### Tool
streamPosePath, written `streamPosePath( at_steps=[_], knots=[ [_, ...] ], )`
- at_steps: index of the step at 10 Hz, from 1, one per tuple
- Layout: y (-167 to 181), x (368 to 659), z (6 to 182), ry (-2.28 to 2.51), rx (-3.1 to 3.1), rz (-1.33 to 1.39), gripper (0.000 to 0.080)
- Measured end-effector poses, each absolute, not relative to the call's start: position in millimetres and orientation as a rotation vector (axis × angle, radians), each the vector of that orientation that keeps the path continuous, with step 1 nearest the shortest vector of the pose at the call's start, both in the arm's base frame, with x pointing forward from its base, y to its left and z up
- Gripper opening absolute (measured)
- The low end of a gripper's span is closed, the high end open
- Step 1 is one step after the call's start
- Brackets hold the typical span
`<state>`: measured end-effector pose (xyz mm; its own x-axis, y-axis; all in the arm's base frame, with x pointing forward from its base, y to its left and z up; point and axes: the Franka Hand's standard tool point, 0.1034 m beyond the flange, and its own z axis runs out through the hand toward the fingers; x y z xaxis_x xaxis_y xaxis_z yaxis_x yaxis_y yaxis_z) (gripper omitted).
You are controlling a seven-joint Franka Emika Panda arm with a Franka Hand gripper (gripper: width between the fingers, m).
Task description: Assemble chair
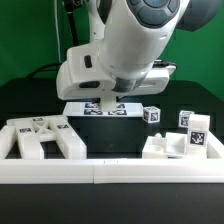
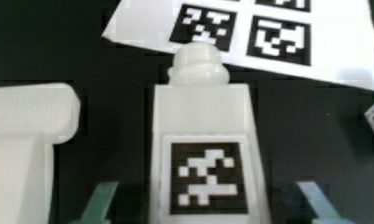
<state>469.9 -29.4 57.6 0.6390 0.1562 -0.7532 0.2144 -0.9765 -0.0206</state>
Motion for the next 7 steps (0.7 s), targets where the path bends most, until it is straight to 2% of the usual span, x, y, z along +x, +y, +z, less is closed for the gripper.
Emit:
streamPosePath(
  at_steps=[2,3,7],
  knots=[
    [-29.6,470.8,57.0,0.316,2.782,-1.260,0.0289],
    [-29.0,482.7,54.5,0.330,2.832,-1.128,0.0289],
    [-20.7,515.8,88.2,0.350,2.956,-0.808,0.0290]
  ],
)
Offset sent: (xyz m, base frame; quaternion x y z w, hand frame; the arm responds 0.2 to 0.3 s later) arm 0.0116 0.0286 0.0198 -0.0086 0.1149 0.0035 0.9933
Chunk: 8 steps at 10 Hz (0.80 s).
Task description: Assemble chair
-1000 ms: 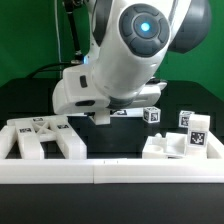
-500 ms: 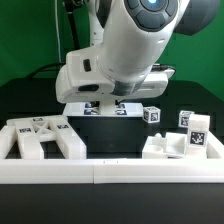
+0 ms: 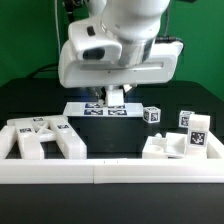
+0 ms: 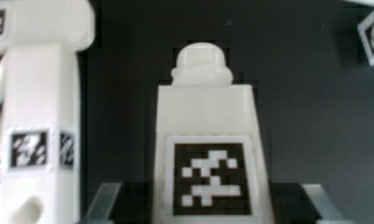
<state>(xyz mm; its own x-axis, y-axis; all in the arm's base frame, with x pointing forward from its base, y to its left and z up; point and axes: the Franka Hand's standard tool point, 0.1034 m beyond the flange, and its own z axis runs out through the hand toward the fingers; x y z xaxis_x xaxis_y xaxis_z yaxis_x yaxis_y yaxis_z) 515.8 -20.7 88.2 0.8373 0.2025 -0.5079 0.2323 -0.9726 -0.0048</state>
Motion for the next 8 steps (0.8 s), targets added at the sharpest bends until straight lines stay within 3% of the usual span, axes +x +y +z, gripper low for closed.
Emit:
streamPosePath(
  at_steps=[5,8],
  knots=[
    [-24.4,528.5,84.4,0.378,3.035,-0.321,0.0290],
    [-14.8,550.7,104.9,0.340,3.065,-0.088,0.0290]
  ],
)
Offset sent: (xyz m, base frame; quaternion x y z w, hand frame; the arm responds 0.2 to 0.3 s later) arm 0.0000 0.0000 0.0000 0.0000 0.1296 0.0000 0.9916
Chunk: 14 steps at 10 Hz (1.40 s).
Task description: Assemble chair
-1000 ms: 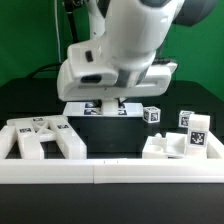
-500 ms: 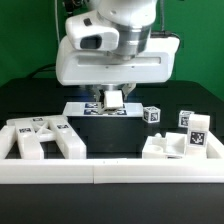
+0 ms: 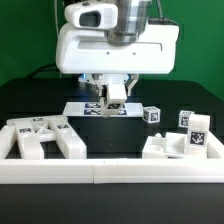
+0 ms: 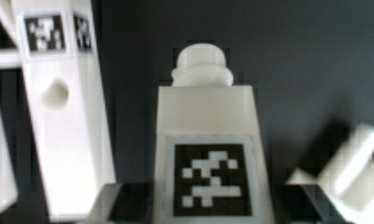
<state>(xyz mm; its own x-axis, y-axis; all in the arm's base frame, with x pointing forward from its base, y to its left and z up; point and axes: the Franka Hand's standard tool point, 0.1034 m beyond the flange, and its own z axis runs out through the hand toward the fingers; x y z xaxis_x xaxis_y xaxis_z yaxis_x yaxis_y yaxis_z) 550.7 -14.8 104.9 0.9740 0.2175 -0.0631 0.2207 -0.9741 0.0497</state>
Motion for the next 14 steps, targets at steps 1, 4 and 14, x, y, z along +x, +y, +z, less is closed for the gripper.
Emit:
streamPosePath(
  at_steps=[1,4,14],
  knots=[
    [-9.5,555.8,107.9,0.343,3.062,-0.009,0.0290],
    [-17.3,562.0,104.0,0.371,3.010,0.370,0.0290],
    [16.5,603.3,118.0,0.266,3.071,0.495,0.0290]
  ],
)
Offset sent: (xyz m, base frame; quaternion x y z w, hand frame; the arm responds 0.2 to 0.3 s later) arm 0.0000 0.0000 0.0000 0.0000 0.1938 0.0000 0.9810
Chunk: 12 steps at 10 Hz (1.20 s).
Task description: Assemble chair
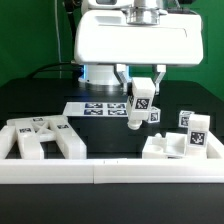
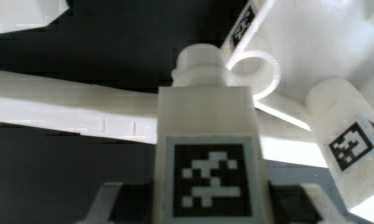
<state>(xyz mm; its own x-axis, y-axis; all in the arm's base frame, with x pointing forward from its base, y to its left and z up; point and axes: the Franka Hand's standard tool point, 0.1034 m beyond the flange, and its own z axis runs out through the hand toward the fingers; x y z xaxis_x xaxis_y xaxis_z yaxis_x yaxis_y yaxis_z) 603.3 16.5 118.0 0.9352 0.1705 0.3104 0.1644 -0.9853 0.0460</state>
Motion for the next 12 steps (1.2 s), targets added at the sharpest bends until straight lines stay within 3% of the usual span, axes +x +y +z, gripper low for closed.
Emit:
streamPosePath(
  at_steps=[4,9,12],
  knots=[
    [26.3,614.3,108.6,0.251,3.088,0.497,0.0290],
    [35.3,622.3,109.6,0.245,3.079,0.554,0.0290],
    [33.8,622.0,112.1,0.246,2.999,0.772,0.0290]
  ],
)
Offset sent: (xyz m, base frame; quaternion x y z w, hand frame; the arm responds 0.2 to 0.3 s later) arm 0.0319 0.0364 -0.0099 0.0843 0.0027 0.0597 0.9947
